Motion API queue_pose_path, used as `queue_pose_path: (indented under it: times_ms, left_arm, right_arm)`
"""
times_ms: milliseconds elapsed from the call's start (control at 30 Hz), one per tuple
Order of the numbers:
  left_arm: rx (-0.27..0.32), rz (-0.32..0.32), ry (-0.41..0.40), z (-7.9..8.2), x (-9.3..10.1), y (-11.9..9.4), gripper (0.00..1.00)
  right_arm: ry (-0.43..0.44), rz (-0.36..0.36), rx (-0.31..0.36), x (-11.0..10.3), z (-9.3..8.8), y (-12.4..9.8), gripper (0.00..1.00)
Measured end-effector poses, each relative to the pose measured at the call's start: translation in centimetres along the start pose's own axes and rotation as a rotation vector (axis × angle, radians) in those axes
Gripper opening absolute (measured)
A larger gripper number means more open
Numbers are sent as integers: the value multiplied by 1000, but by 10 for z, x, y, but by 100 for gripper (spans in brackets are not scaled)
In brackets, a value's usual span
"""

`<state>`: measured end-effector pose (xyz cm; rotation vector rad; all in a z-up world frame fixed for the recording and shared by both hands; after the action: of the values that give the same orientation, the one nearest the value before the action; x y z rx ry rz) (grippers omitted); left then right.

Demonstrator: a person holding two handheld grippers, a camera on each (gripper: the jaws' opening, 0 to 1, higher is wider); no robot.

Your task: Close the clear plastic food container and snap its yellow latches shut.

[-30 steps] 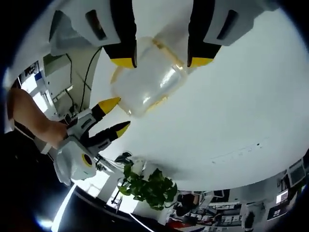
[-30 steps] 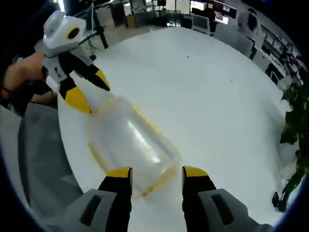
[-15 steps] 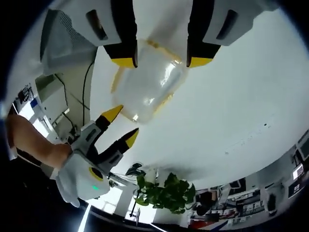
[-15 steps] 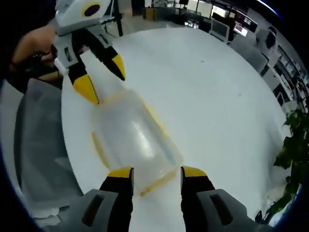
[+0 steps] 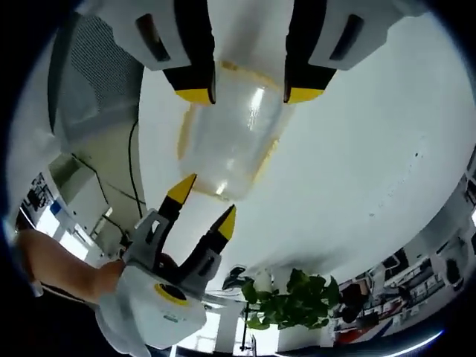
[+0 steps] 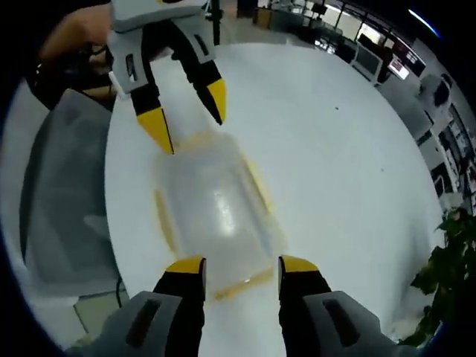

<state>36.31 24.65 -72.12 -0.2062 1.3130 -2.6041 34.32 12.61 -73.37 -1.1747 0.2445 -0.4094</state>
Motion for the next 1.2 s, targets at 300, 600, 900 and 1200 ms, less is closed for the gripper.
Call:
queue_pose_path:
  times_ms: [300, 600, 900, 1200]
  left_arm:
    - [-14, -7, 130, 5, 0, 1, 31]
    - [-23, -23, 241, 8, 5, 6, 30]
    - [-10, -49, 297, 10, 13, 14, 28]
    - [61, -96, 236, 25, 26, 22, 27]
  right_arm:
    - [-55, 25, -12, -3, 4, -1, 37]
    - [-102, 36, -20, -6, 2, 1, 36]
    - [-141, 51, -17, -6, -1, 4, 33]
    - [-161, 77, 42, -8, 13, 9, 32]
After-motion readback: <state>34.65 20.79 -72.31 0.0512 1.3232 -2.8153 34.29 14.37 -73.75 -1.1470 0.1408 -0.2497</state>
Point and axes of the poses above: the point that each gripper's makers call its tool centre point, and the gripper's own axes: y roughly forward along the fingers, x roughly to its right, z roughly out of its top, the point moved 2 cm from there along -y, roughly backward along the fingers, and after that the axes turned 3 degrees about z, right-handed, at the moved point
